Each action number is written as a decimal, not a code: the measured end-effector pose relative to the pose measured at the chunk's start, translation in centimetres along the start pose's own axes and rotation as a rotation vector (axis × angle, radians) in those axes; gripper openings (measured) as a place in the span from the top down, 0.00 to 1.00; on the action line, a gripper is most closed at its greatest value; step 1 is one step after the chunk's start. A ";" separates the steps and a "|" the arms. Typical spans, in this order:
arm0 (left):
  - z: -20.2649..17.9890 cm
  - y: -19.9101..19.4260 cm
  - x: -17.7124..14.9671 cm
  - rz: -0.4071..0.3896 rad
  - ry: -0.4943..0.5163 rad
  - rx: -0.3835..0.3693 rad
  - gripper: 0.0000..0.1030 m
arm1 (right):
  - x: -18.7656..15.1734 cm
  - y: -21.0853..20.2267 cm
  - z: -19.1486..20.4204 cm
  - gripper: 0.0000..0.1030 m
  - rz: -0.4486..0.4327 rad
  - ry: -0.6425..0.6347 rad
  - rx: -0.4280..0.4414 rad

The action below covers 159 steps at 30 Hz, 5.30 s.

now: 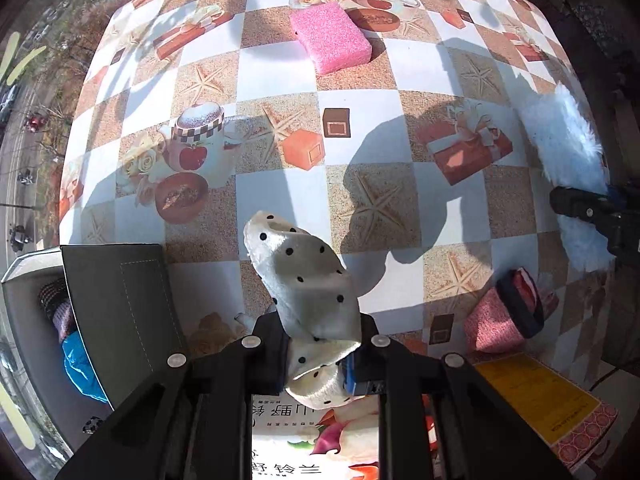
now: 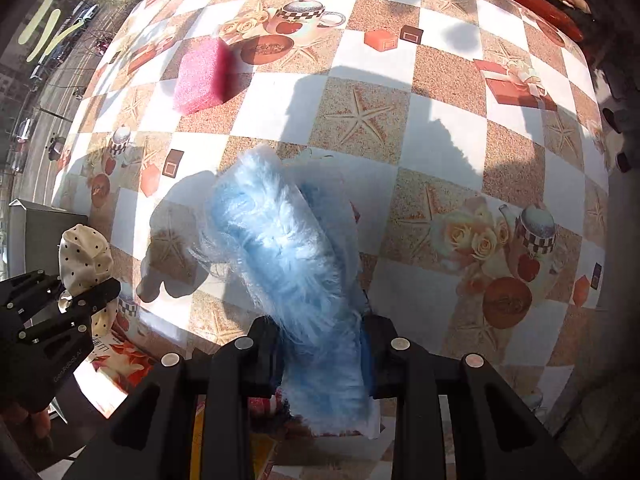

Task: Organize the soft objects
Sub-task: 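Carry the scrunchie and fluffy item over the white box with both grippers, then open the left gripper dropping the scrunchie while the right gripper drops the fluffy item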

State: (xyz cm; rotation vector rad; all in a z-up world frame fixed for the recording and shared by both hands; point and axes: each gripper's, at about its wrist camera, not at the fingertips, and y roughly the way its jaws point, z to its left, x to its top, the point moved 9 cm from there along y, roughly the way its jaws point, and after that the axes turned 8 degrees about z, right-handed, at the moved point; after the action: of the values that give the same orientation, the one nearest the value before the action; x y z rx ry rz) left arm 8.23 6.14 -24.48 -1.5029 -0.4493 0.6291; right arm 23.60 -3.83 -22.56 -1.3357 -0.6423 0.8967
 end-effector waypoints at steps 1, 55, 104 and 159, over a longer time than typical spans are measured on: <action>0.0 -0.8 -0.2 -0.010 0.009 0.001 0.79 | -0.4 -0.6 -0.1 0.70 -0.006 0.013 0.008; 13.3 -12.2 -16.7 -0.279 -0.060 0.073 0.79 | -12.4 -8.1 27.7 0.70 -0.032 -0.237 0.221; 13.0 -12.4 -17.2 -0.286 -0.032 0.074 0.79 | -12.9 -7.6 27.4 0.70 -0.016 -0.211 0.209; 18.8 -7.3 -19.7 -0.206 -0.291 0.003 0.52 | -8.6 -6.5 37.0 0.64 0.013 -0.383 0.152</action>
State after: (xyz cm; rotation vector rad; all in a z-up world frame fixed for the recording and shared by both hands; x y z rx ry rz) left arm -17.97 8.45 -14.41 -1.3451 -0.8154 0.6858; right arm -10.42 8.85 -9.81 -1.0411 -0.8412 1.2026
